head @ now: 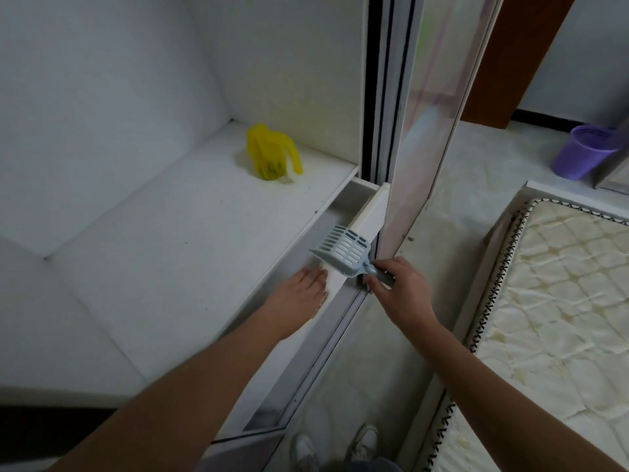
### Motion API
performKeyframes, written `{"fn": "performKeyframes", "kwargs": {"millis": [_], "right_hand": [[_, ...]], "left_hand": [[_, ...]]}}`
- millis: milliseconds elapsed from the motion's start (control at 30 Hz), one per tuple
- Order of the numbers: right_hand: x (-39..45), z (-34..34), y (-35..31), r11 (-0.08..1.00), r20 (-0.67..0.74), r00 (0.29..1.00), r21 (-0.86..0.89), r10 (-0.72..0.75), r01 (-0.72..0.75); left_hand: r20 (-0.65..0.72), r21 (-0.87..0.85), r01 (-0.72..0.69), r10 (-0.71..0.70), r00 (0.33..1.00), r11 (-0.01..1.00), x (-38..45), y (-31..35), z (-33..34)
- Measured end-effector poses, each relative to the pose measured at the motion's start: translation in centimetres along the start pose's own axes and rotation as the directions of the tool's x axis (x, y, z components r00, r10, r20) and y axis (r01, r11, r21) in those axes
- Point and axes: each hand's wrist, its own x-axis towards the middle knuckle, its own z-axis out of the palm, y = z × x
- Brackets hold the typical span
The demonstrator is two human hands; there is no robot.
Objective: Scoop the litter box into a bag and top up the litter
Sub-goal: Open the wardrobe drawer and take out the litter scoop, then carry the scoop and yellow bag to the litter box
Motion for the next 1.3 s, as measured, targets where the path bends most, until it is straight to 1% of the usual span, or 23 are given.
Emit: {"fn": "performKeyframes", "kwargs": {"millis": [100, 200, 267, 400, 533, 567, 667, 767, 800, 833, 867, 900, 967, 1033, 1133, 1200, 1233, 1300], "right_hand": [[0.9, 0.5, -0.7, 0.999, 0.028, 0.999, 0.024, -0.029, 0.028], [1.7, 1.0, -1.0, 0.998, 0.051, 0.997, 0.012, -0.056, 0.055], [2.3, 1.3, -1.2, 0.997, 0.055, 0.996, 0.021, -0.069, 0.068], [3.1, 1.4, -1.6, 0.997, 0.05, 0.997, 0.053, -0.062, 0.06], [3.5, 1.6, -1.7, 0.996, 0.056, 0.995, 0.048, -0.078, 0.075], [3.6, 1.6, -1.7, 0.996, 0.061, 0.995, 0.046, -0.078, 0.075], [3.9, 1.6, -1.7, 0.997, 0.07, 0.995, 0.043, -0.071, 0.068], [3.9, 1.7, -1.8, 0.996, 0.073, 0.995, 0.056, -0.071, 0.067], [4.0, 1.7, -1.9, 0.996, 0.076, 0.995, 0.063, -0.066, 0.062], [4.1, 1.7, -2.0, 0.996, 0.076, 0.995, 0.069, -0.062, 0.057], [4.2, 1.7, -2.1, 0.996, 0.076, 0.995, 0.075, -0.056, 0.051], [4.4, 1.6, -2.2, 0.996, 0.076, 0.996, 0.081, -0.053, 0.047], [4.7, 1.4, -2.5, 0.995, 0.074, 0.996, 0.09, -0.048, 0.042], [5.3, 1.1, -2.9, 0.995, 0.069, 0.996, 0.095, -0.05, 0.043], [6.5, 0.3, -3.6, 0.994, 0.051, 0.996, 0.092, -0.071, 0.066], [7.5, -0.4, -4.3, 0.991, 0.034, 0.996, 0.105, -0.085, 0.081], [8.0, -0.7, -4.6, 0.99, 0.026, 0.995, 0.106, -0.093, 0.09], [8.9, -1.2, -5.2, 0.99, 0.014, 0.994, 0.089, -0.107, 0.106]], "left_hand": [[0.089, 0.08, -0.03, 0.022, 0.996, 0.996, -0.1, -1.1, 0.0], [0.174, 0.078, 0.028, -0.041, 0.984, 0.997, -0.3, -2.2, 1.2], [0.231, 0.082, 0.041, -0.059, 0.971, 0.996, -0.2, -3.1, 1.6], [0.315, 0.055, 0.068, -0.082, 0.946, 0.996, -0.1, -4.4, 1.7], [0.359, 0.088, 0.049, -0.077, 0.93, 0.995, -0.1, -5.1, 2.5], [0.358, 0.076, 0.055, -0.079, 0.93, 0.996, 0.0, -5.1, 2.9], [0.283, -0.003, 0.106, -0.101, 0.954, 0.994, 0.4, -4.7, 3.7], [0.29, -0.066, 0.129, -0.104, 0.951, 0.989, 0.1, -4.6, 3.8], [0.272, -0.097, 0.156, -0.125, 0.954, 0.983, 0.1, -4.5, 3.9], [0.223, -0.145, 0.205, -0.169, 0.96, 0.968, 0.2, -4.4, 3.9], [0.173, -0.22, 0.278, -0.243, 0.954, 0.935, 0.3, -4.2, 3.8], [0.153, -0.305, 0.358, -0.325, 0.933, 0.883, 0.5, -4.1, 3.6], [0.17, -0.458, 0.493, -0.472, 0.865, 0.74, 1.0, -4.1, 2.6], [0.167, -0.574, 0.566, -0.591, 0.789, 0.592, 1.3, -4.6, 1.4], [0.147, -0.678, 0.611, -0.739, 0.658, 0.409, 1.3, -6.0, 0.0], [0.146, -0.725, 0.609, -0.792, 0.593, 0.322, 1.1, -7.3, -0.6], [0.132, -0.738, 0.602, -0.811, 0.57, 0.303, 1.0, -8.0, -0.8], [0.086, -0.752, 0.587, -0.838, 0.539, 0.3, 0.7, -9.5, -1.2]]}}
